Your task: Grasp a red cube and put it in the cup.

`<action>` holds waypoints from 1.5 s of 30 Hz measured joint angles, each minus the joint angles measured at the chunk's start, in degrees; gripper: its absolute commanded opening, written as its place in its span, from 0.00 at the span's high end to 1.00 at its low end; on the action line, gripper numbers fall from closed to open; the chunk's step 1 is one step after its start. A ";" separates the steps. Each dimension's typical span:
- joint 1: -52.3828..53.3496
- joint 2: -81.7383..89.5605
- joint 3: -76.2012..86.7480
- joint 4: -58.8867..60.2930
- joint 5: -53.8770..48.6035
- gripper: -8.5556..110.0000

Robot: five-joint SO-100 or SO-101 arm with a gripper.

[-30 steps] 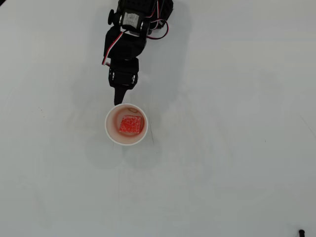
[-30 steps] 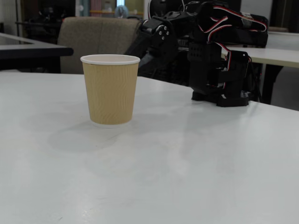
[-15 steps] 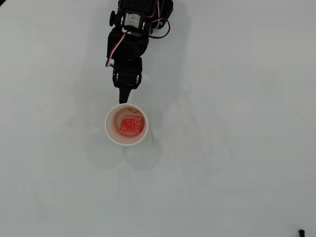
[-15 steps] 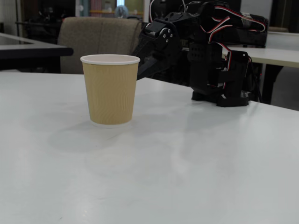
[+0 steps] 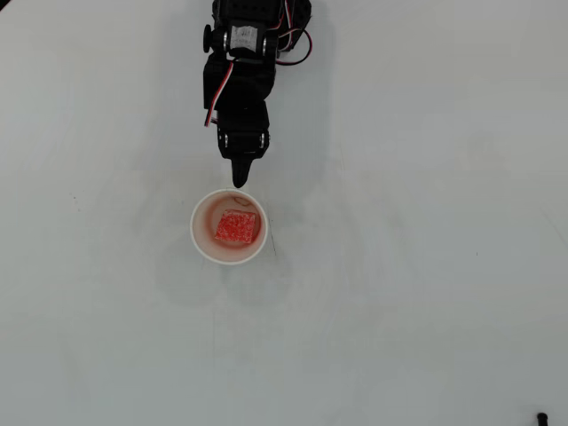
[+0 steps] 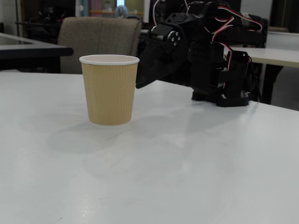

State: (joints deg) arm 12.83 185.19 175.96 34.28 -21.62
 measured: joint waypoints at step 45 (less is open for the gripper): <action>2.11 0.00 0.00 1.49 18.63 0.93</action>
State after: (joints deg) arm 14.94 185.19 175.96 35.77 -2.99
